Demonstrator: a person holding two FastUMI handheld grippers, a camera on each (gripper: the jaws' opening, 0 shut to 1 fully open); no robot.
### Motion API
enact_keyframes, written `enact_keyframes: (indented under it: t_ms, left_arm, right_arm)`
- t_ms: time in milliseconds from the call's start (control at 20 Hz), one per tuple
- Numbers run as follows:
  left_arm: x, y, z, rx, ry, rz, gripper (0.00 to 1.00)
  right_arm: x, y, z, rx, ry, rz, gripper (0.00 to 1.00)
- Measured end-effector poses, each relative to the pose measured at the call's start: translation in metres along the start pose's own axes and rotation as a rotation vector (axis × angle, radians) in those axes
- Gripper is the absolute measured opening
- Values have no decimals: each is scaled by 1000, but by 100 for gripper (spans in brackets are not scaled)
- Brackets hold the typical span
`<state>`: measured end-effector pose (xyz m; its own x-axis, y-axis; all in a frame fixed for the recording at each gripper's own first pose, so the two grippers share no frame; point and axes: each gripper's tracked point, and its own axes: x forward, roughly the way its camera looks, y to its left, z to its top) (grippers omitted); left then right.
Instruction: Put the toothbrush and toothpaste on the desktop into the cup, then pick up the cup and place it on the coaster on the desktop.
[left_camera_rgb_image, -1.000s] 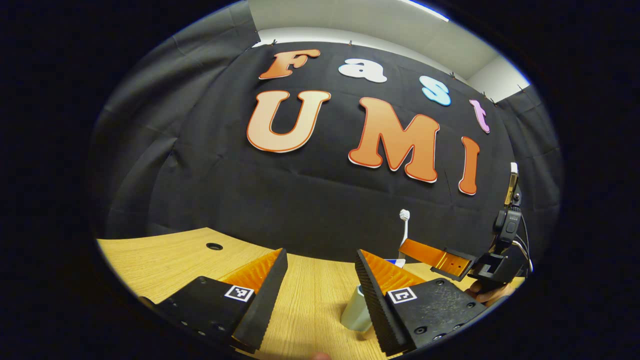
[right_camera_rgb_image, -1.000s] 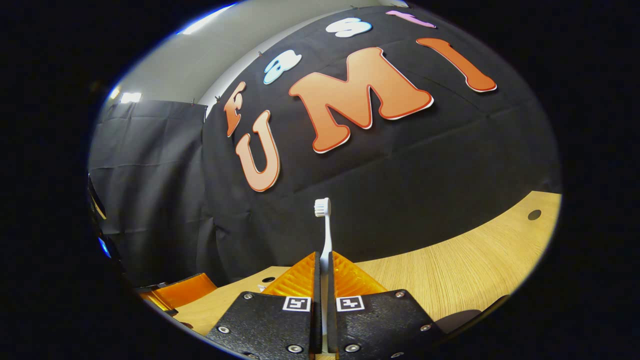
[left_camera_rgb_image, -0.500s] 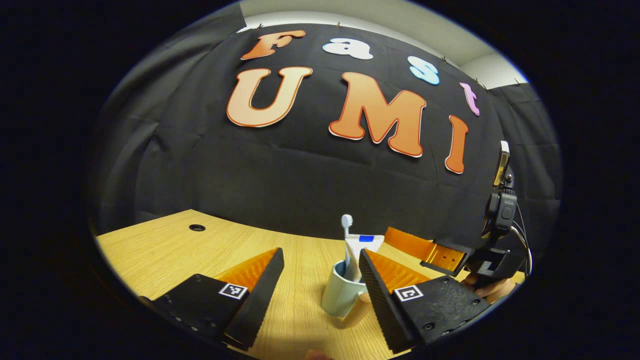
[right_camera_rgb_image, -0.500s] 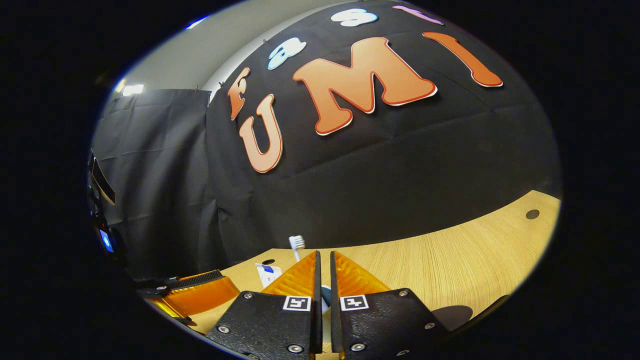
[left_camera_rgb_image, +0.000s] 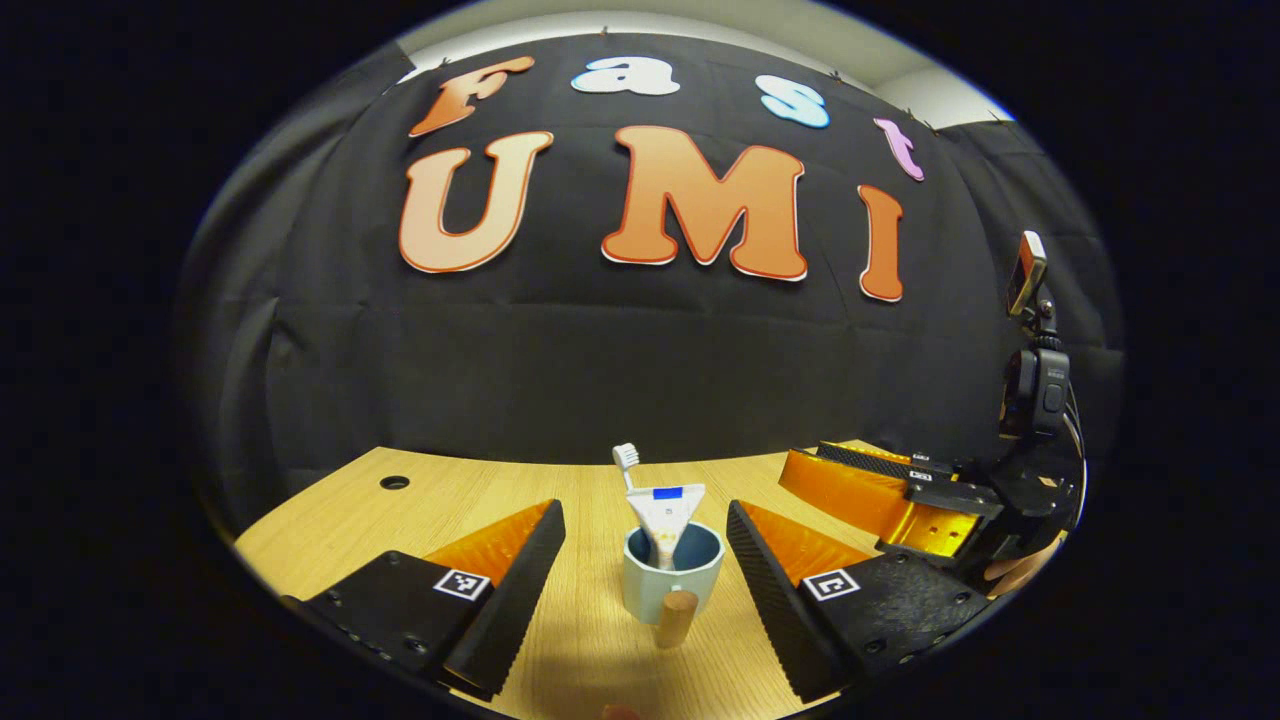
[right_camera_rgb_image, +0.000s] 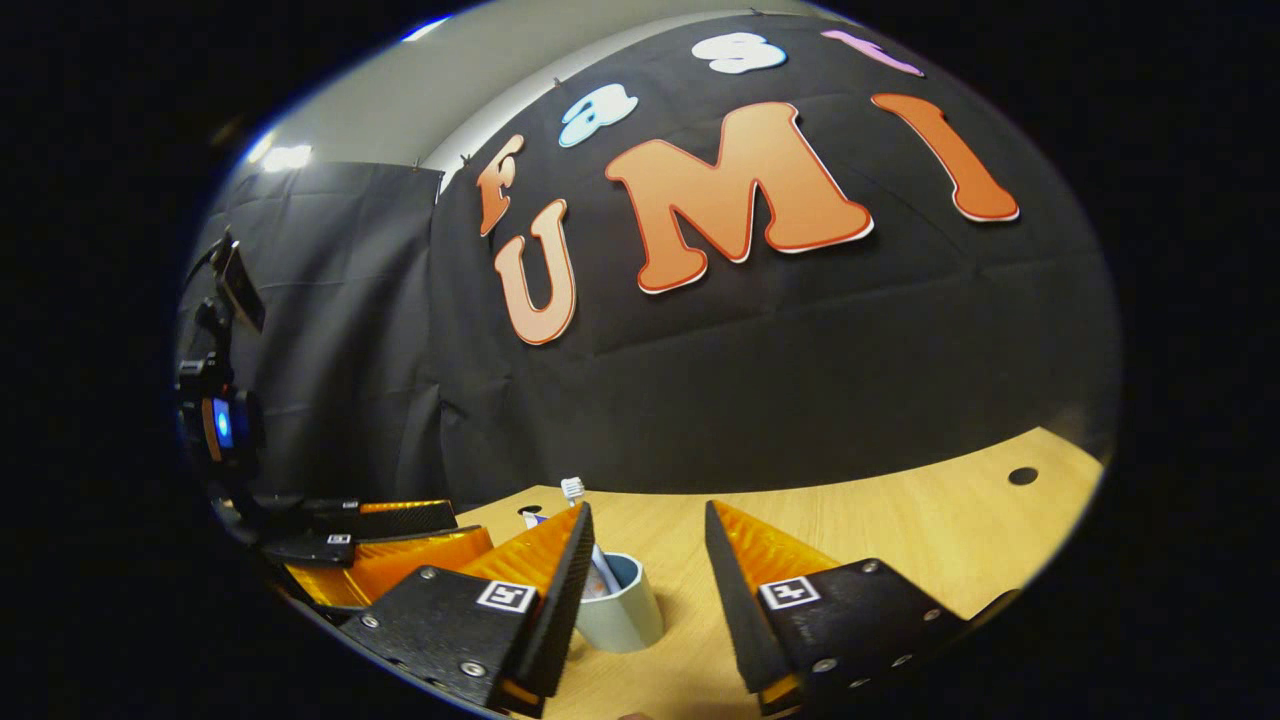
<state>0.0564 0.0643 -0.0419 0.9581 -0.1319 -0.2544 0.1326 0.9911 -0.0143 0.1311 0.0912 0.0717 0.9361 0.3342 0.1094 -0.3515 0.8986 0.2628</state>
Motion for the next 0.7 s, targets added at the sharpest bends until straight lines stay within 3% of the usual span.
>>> enact_keyframes:
  t_ms: [50, 200, 450, 700]
  left_arm:
    - [2, -4, 2, 1, 24, -16, 97]
    - [13, -4, 0, 10, 142, -30, 97]
    - [28, -7, -37, 53, 397, -61, 98]
    - [33, -15, -68, 89, 632, -115, 98]
  right_arm:
    - [-6, -2, 5, -13, -5, -5, 77]
    - [-24, -12, 18, -50, -24, -23, 87]
    - [-64, -40, 15, -56, -4, -60, 93]
    - [-101, -66, 8, -94, 30, -94, 94]
